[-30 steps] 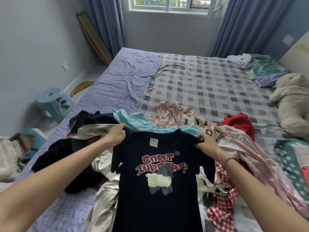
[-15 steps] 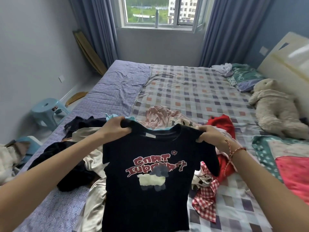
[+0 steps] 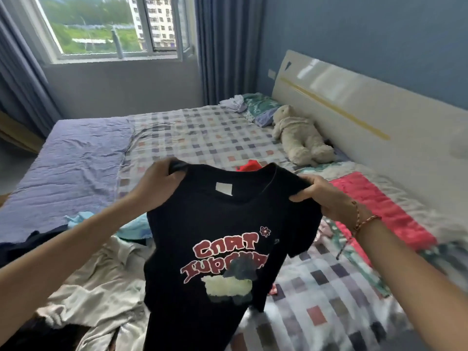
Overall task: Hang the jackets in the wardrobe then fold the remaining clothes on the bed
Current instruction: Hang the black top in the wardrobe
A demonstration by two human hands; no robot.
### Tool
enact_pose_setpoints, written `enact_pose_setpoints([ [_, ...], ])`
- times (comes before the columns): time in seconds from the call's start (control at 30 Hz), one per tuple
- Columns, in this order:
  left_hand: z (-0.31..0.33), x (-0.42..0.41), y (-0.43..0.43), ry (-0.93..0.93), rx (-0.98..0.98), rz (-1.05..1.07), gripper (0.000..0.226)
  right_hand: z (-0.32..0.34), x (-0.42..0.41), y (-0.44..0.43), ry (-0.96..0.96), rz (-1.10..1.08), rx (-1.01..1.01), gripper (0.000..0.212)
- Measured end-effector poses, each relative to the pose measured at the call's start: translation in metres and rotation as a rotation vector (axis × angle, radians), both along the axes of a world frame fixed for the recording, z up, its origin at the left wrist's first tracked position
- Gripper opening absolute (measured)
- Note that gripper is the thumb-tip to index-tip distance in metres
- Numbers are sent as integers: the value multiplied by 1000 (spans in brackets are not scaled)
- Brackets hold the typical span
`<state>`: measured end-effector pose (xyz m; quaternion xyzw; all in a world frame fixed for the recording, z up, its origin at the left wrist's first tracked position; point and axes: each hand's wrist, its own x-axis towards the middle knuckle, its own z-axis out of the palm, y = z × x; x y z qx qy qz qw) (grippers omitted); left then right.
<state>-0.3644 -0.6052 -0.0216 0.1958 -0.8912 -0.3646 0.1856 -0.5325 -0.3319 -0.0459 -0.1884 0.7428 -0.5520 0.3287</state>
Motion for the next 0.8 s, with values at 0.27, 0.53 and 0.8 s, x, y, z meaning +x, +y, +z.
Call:
enact_pose_setpoints([
  [0.27, 3, -22, 48, -28, 41, -351, 19, 11, 98, 99, -34, -280, -46, 51],
  [0.53, 14, -13, 183, -59, 116, -860, 12, 21, 262, 203, 137, -922, -17, 19],
  [0.8, 14, 33, 337, 15, -563, -1173, 15, 36, 446, 288, 190, -1360, 77, 16],
])
